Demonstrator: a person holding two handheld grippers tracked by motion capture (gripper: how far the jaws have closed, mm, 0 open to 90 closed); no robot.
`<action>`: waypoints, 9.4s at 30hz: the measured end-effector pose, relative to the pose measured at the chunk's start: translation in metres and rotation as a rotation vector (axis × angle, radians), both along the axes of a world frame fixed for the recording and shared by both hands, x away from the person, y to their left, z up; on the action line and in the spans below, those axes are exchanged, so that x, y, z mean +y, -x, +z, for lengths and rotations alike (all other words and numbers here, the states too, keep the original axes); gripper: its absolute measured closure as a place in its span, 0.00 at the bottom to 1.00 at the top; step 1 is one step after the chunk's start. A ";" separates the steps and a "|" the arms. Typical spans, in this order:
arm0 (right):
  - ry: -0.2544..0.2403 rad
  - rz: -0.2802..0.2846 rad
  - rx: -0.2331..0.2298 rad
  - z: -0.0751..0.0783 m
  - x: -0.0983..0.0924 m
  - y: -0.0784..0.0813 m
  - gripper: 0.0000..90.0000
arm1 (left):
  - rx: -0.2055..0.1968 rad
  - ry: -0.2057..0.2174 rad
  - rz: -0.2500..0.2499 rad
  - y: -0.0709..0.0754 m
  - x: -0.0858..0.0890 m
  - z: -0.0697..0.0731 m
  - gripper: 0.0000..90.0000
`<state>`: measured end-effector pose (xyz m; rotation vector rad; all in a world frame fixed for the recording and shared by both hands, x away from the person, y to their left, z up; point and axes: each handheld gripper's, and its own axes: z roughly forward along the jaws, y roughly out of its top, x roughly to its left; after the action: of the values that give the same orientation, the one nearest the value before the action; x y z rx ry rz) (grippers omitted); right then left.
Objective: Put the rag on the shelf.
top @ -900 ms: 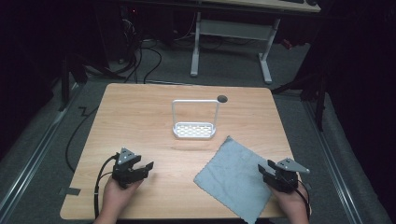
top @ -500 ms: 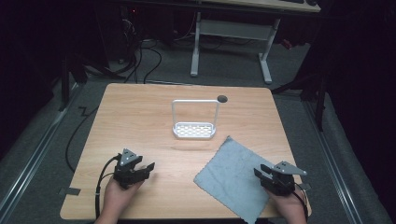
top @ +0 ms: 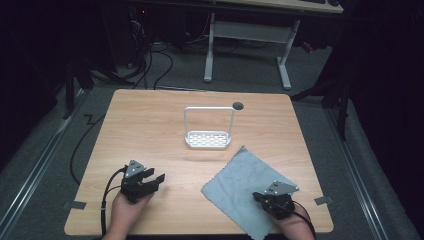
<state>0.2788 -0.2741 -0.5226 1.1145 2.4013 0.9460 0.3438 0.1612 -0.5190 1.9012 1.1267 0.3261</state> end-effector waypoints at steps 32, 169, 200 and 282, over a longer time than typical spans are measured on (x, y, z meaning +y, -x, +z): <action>-0.030 -0.041 -0.033 0.012 0.053 -0.095 1.00 | 0.068 -0.112 -0.192 0.010 -0.066 -0.009 0.73; -0.315 -0.159 -0.337 0.087 0.035 -0.072 0.99 | -0.327 0.133 -0.024 -0.018 -0.047 0.084 1.00; -0.383 -0.142 -0.549 0.181 0.031 -0.085 0.99 | -0.578 0.158 -0.011 -0.037 -0.044 0.169 1.00; -0.338 -0.259 -0.164 0.064 0.032 -0.228 0.85 | -0.115 0.099 -0.040 -0.182 -0.062 0.047 0.87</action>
<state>0.5067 -0.2422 -0.4585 1.3651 1.9546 1.3242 0.5262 0.0996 -0.4724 1.7924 1.0093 0.3465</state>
